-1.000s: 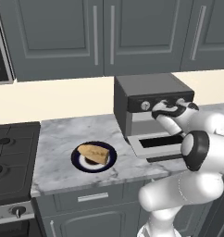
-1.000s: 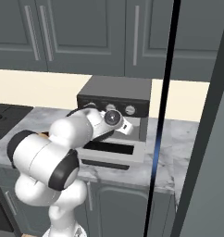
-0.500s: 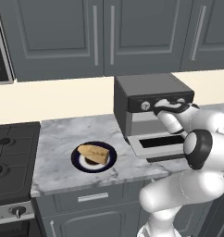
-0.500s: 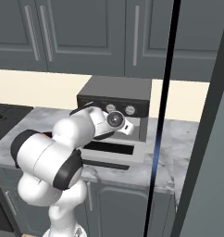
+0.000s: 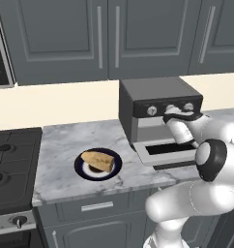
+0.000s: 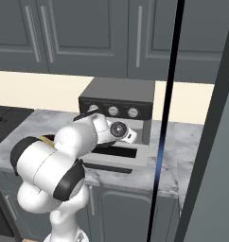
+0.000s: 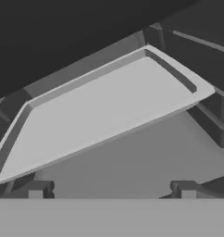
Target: Pull the toaster oven rack outwards. Pick up the baguette from the plate and place it on the toaster oven rack. Close the toaster oven door fully and set the temperature to the lowest setting.
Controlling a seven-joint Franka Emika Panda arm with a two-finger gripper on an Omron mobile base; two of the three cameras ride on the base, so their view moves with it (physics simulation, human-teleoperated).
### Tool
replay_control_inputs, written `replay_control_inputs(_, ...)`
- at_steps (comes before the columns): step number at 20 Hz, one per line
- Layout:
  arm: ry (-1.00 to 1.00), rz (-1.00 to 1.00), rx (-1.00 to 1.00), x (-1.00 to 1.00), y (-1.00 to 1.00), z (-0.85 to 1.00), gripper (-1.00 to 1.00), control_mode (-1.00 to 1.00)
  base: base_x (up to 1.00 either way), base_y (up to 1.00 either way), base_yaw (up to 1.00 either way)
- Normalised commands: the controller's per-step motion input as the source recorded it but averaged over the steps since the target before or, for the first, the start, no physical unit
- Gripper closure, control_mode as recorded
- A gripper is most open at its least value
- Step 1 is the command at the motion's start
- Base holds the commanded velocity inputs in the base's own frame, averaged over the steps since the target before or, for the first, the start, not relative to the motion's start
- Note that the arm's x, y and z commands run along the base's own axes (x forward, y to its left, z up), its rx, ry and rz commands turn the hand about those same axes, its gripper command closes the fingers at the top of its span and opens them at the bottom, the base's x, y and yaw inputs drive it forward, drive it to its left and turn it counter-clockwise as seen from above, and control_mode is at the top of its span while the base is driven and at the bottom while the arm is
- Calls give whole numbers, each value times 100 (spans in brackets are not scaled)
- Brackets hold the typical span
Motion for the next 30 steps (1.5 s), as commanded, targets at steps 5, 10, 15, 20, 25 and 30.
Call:
replay_control_inputs(5, -9, -4, 1, -20, 0, -6, -100, -100, 0, 0, 0)
replay_control_inputs(10, -11, -1, 5, 0, 0, 0, -100, -100, 0, 0, 0)
replay_control_inputs(15, -4, 0, 4, 0, 0, -1, -100, -100, 0, 0, 0)
replay_control_inputs(20, -1, -1, 0, 4, 0, -3, -100, -100, 0, 0, 0)
replay_control_inputs(25, -1, -3, 0, 8, 0, 0, -100, -100, 0, 0, 0)
replay_control_inputs(30, 0, -2, 0, 12, 0, 0, -100, -100, 0, 0, 0)
